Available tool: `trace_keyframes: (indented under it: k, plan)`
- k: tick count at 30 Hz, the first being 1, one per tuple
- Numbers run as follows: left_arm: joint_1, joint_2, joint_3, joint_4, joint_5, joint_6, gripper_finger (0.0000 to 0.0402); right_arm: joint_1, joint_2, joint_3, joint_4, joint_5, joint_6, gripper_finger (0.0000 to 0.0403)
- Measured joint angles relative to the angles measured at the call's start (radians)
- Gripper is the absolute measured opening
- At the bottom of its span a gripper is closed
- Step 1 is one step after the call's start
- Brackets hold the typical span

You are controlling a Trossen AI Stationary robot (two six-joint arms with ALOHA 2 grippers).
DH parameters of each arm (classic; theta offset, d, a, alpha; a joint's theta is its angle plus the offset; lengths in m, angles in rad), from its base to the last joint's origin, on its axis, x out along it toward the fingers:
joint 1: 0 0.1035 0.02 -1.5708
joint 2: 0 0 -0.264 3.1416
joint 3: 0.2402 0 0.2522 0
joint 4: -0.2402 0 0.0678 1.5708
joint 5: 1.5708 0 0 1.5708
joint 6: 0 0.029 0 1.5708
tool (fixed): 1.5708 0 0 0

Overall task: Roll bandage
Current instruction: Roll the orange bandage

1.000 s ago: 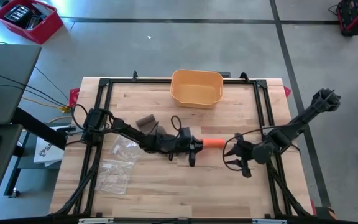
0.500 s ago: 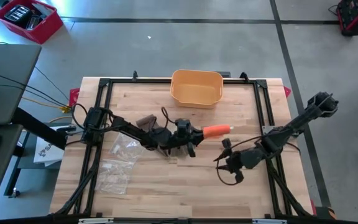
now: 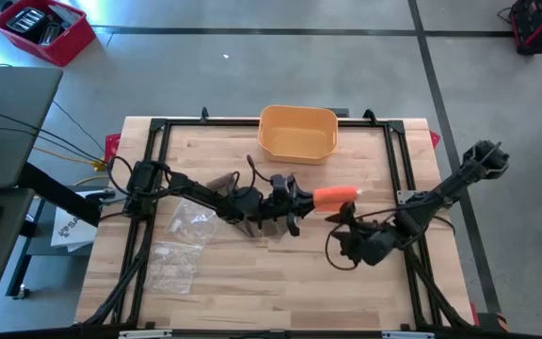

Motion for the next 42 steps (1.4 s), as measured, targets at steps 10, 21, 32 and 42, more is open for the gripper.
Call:
trace_keyframes:
  k: [10,21,32,42]
  plan:
    - [-0.151,-0.001,0.001,-0.225,-0.12,-0.029,0.001,0.266,0.008,0.0,0.049,-0.014,0.453,0.0252]
    - [-0.299,0.0,0.0,-0.436,-0.423,-0.167,0.001,0.476,0.096,0.0,0.217,-0.006,0.645,0.0252]
    - [-0.102,0.071,-0.116,-0.587,-0.417,-0.2,0.001,0.246,0.26,-0.039,0.359,-0.195,0.562,0.0252]
    - [-0.06,0.14,-0.194,-0.436,-0.372,-0.277,0.001,-0.186,0.292,-0.185,0.642,-0.468,0.296,0.0252]
